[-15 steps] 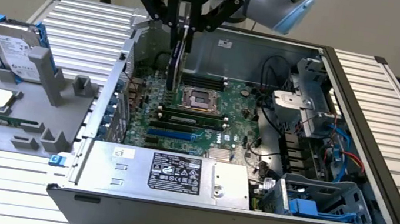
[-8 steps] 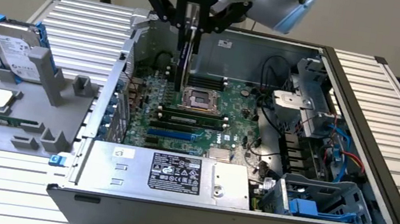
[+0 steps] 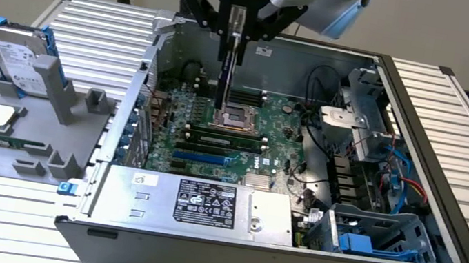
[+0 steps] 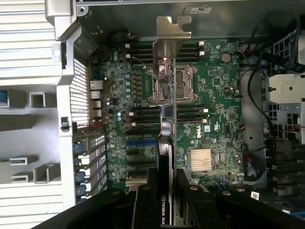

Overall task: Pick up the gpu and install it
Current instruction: 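Pick up the gpu and move the gpu toward the slot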

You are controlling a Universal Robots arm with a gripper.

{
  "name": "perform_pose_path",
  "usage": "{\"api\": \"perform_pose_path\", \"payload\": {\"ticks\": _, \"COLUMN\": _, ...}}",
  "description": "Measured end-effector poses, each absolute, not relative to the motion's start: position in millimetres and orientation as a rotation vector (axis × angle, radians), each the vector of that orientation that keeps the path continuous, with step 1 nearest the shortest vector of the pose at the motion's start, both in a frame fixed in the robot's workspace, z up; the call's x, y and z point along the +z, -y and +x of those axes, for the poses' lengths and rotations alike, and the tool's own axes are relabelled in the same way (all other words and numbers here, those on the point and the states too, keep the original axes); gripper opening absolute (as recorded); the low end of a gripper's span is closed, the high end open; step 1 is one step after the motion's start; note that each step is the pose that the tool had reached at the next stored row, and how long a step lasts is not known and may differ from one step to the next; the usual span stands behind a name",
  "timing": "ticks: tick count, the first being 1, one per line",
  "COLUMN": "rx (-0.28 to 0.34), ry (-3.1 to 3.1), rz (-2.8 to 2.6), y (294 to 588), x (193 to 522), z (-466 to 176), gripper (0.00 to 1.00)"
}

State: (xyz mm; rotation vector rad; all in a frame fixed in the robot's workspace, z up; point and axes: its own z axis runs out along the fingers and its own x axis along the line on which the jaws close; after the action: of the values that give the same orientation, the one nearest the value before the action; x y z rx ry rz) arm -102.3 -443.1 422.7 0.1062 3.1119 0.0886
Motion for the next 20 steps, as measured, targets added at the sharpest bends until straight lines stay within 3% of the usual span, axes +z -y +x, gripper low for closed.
{"api": "perform_pose_path", "payload": {"ticks": 20, "rx": 0.089, "ry": -3.112, "rz": 0.106, "y": 443.1, "x": 422.7, "z": -88.4, "gripper": 0.00}}
